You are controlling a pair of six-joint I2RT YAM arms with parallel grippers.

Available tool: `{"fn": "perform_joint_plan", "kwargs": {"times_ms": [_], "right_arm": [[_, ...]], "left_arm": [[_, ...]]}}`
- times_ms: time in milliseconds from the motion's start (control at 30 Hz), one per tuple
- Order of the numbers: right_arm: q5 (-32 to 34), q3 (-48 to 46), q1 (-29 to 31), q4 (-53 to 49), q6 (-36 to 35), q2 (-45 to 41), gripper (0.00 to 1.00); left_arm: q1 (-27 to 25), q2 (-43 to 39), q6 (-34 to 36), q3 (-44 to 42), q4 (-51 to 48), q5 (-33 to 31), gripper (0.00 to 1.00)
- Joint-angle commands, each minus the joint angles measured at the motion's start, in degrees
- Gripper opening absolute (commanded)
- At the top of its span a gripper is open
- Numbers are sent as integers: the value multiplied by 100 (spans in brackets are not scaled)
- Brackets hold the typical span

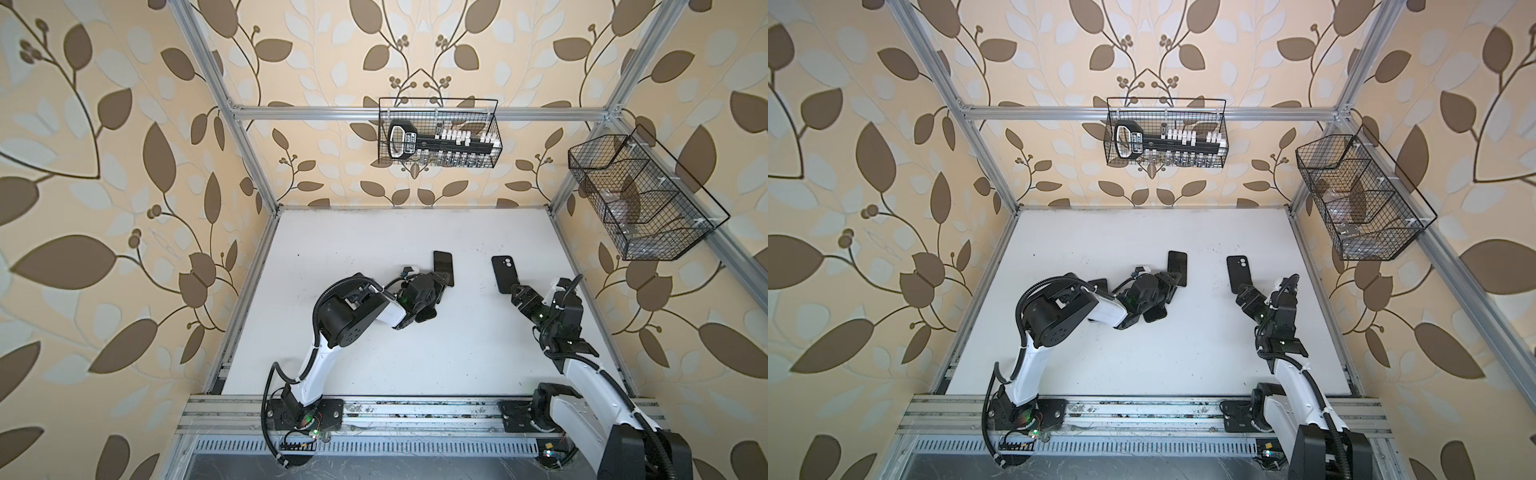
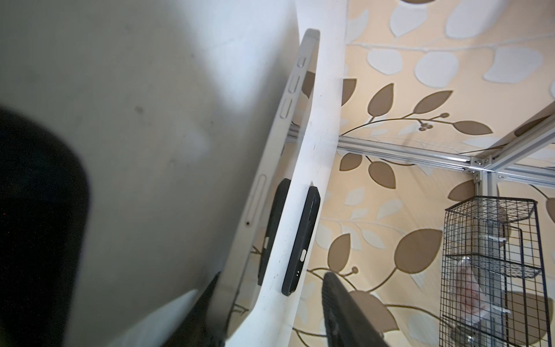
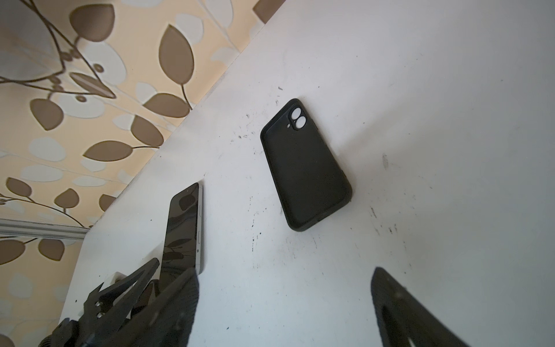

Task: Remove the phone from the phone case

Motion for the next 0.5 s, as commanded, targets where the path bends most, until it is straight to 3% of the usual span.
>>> {"fn": "perform_joint_plan", "kwargs": {"times_ms": [0, 233, 467], "right_arm": [[-71, -34, -32, -91, -84, -77, 89], [-128, -48, -32, -107, -110, -121, 89], [-358, 109, 22, -305, -210, -30, 96]], "left_arm": [[-82, -251, -167, 117, -711, 128, 55], [-126, -572, -119, 277, -1692, 144, 62], [-153, -820, -37, 390, -2462, 149, 70]]}}
